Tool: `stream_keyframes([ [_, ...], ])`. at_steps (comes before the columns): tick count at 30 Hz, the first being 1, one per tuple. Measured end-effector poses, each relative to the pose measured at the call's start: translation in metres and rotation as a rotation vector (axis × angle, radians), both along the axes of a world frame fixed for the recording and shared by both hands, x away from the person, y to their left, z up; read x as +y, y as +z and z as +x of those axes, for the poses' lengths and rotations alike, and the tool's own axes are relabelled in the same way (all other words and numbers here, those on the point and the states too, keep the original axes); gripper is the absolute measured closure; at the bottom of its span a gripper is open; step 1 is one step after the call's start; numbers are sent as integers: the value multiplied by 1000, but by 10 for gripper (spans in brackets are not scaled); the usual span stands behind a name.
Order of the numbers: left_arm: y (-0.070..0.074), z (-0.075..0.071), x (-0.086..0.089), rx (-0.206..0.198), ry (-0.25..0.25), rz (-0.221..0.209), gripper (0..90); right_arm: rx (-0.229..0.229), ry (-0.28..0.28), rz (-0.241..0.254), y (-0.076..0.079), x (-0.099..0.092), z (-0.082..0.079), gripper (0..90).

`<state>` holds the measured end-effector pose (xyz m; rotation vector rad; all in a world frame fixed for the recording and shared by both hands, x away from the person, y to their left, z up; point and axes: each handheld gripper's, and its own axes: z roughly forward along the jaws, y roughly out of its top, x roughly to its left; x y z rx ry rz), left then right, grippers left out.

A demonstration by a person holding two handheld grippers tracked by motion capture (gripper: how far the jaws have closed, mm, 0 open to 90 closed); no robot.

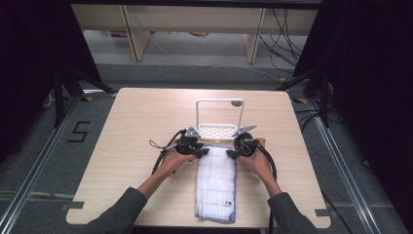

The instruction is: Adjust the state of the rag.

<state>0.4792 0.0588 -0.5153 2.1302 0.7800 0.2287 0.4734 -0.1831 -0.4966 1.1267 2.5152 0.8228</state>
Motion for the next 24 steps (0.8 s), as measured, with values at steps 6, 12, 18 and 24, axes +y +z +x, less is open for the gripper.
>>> stream_keyframes([
  [6,1,-3,-1,-22,-24,19,776,28,-17,44,-2,-4,0,574],
  [12,1,-2,0,-23,-28,19,781,36,-8,54,-2,-2,-2,667],
  [18,2,-3,0,-28,-36,28,788,59,12,90,-2,-3,-4,799],
  [24,3,-4,1,-24,-39,22,801,29,41,70,-3,1,-5,837],
])
